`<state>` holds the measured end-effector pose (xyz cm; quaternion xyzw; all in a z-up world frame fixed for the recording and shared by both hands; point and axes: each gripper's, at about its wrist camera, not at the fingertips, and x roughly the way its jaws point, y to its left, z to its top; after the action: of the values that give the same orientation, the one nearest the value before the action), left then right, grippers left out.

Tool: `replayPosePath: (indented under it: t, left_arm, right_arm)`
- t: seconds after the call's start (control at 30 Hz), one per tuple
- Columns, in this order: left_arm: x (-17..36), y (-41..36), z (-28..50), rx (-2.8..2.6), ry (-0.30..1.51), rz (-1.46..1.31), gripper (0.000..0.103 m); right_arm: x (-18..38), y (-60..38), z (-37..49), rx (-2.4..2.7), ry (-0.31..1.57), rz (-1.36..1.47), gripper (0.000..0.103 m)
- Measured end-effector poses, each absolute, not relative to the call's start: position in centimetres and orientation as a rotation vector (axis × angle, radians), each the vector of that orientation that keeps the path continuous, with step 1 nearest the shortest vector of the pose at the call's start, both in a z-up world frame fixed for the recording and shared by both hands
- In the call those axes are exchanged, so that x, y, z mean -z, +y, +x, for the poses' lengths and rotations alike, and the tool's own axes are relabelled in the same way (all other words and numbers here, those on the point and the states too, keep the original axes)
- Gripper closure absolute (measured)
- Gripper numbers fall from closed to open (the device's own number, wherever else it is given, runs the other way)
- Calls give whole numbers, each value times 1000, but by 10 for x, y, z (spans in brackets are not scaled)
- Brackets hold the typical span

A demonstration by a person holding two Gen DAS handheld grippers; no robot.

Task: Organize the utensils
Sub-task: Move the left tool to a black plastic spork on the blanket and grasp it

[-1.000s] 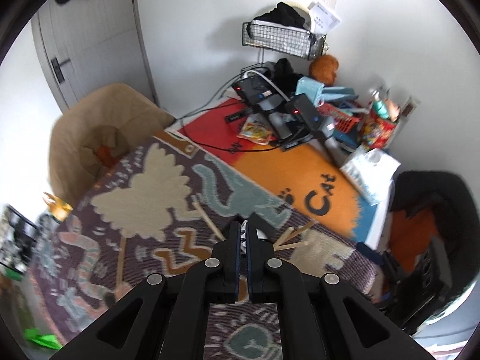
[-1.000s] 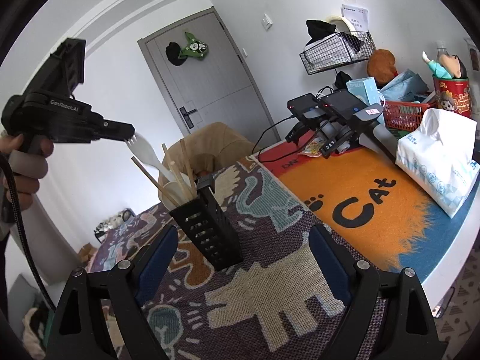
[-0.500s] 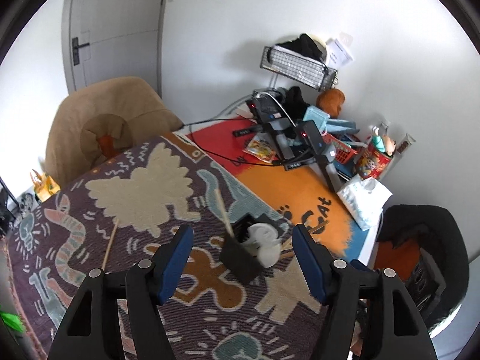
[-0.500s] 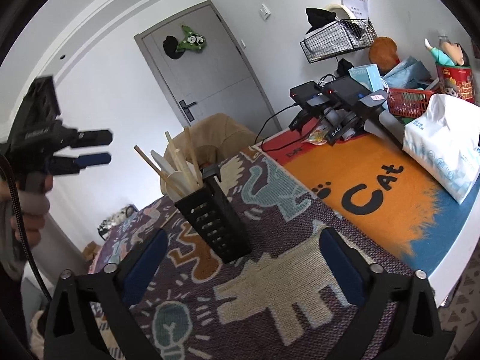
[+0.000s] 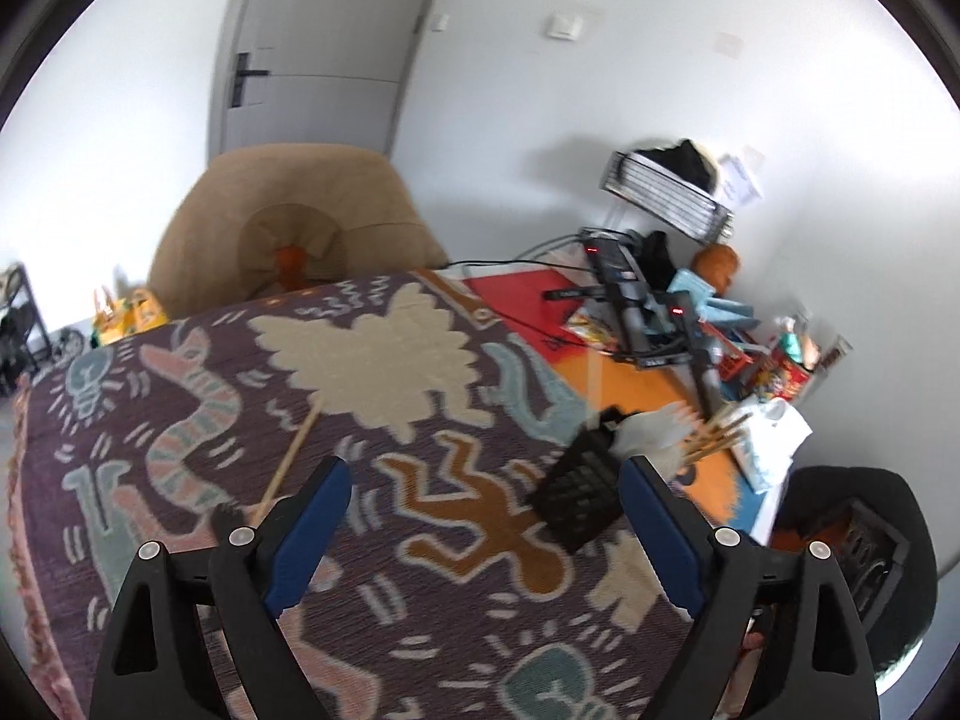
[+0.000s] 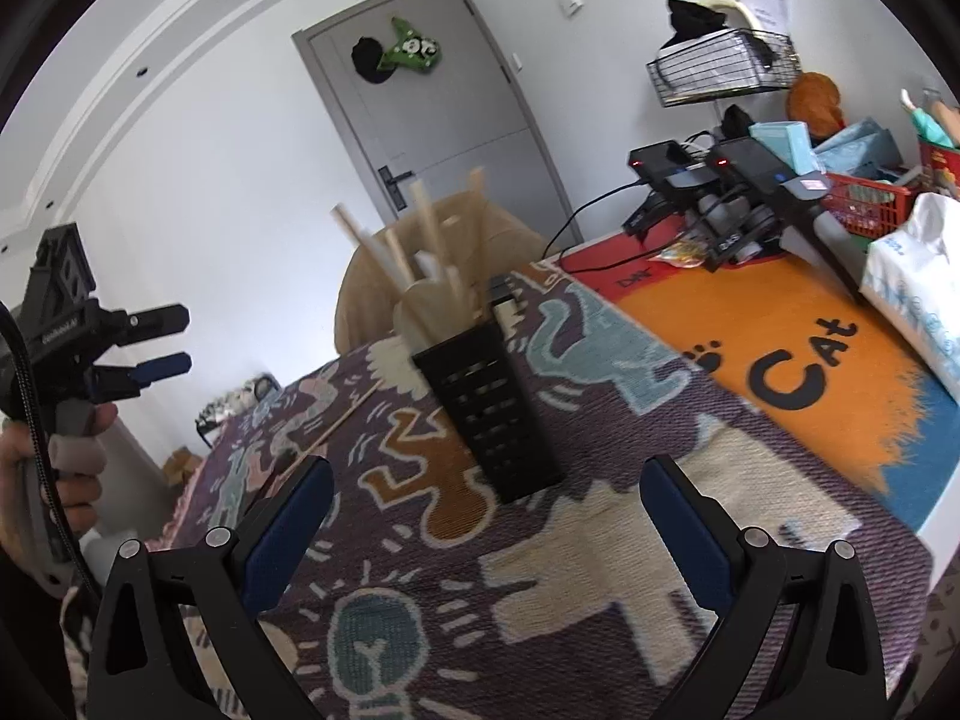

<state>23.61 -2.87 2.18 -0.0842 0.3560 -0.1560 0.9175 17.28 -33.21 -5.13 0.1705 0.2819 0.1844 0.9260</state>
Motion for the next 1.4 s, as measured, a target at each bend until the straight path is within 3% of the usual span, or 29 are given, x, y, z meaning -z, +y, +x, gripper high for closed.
replayPosePath:
  t: [0.27,0.6,0.93,1.07,1.4]
  left_arm:
    - [10,34,230,210,772,-219,13]
    - [56,79,222,136,855,-240,46]
    - [75,90,242,113,902,-216,53]
    - [83,89,258,111,955,-208,63]
    - [106,89,309,88,1061,-161,70]
  right_arm:
    - [54,-287,178,-416,612,295,1]
    - [61,-247,186,-448,665,245,1]
    - [69,-230,202,-447,716,221,1]
    - [72,-223,211,-453,742,213,1]
    - [88,-208,238,-468,800,217,1]
